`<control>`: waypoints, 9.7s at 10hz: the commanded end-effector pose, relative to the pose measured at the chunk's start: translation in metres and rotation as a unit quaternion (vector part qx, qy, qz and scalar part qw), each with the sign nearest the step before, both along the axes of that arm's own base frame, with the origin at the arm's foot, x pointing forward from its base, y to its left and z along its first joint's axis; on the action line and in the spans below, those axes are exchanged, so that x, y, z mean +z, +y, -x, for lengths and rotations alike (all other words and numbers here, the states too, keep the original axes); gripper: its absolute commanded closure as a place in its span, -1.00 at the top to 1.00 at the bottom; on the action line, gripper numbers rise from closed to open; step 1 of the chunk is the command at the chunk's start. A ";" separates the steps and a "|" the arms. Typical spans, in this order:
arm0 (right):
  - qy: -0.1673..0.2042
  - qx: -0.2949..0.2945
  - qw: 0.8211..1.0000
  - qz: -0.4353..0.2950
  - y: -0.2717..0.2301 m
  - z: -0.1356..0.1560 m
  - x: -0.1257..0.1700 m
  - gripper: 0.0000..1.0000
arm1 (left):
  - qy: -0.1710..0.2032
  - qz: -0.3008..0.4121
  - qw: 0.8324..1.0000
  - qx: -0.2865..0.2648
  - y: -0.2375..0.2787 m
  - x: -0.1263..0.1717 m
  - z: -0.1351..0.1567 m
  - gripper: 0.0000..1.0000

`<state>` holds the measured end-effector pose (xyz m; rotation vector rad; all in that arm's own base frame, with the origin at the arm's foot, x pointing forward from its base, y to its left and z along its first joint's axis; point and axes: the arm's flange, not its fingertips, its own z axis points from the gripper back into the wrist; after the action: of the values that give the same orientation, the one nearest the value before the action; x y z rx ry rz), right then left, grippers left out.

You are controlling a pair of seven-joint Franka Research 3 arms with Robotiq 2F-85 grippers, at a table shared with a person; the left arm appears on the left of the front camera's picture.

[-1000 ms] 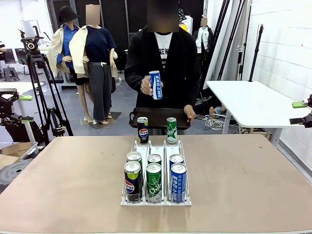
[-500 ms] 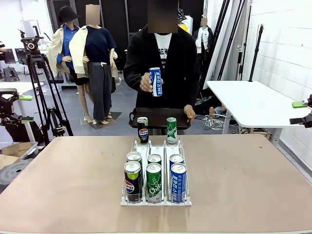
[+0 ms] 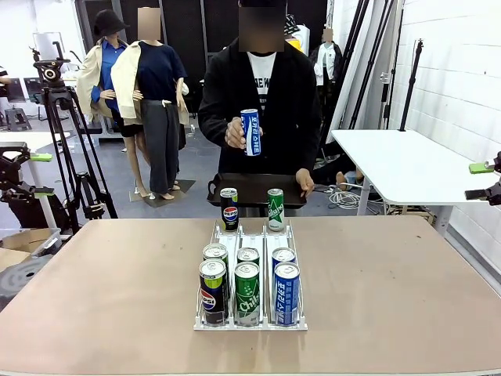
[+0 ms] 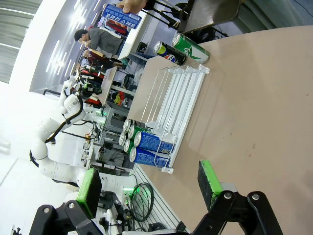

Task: Retrieve and hand over the desired beverage to the person.
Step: Pick up a can of the same type that the person held from the Automatic Can Dispenser.

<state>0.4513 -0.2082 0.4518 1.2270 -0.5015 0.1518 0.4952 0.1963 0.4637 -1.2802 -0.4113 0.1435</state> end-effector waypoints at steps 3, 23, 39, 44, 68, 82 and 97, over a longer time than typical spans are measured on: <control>-0.001 0.000 1.000 0.001 0.001 0.000 0.000 1.00 | 0.001 0.000 1.000 0.000 0.000 0.001 0.000 1.00; -0.001 0.000 1.000 0.001 0.001 0.000 0.000 1.00 | 0.001 0.000 1.000 0.000 0.000 0.001 0.000 1.00; -0.001 0.000 1.000 0.001 0.001 0.000 0.000 1.00 | 0.001 0.000 1.000 0.000 0.000 0.001 0.000 1.00; 0.002 0.050 0.999 -0.014 0.019 0.011 0.017 1.00 | 0.001 0.000 1.000 0.000 0.000 0.001 0.000 1.00; -0.083 0.191 0.886 0.415 0.383 0.113 0.131 1.00 | 0.001 0.000 1.000 0.000 0.000 0.001 0.000 1.00; -0.008 0.097 0.824 0.558 0.522 0.101 0.085 1.00 | 0.001 0.000 1.000 0.000 0.000 0.001 0.000 1.00; 0.061 0.106 0.786 0.606 0.529 0.082 -0.014 1.00 | 0.001 0.000 1.000 0.000 0.000 0.001 0.000 1.00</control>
<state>0.3696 0.3152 0.4449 0.0382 -0.0415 0.5176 0.4955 0.1961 0.4633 -1.2802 -0.4104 0.1437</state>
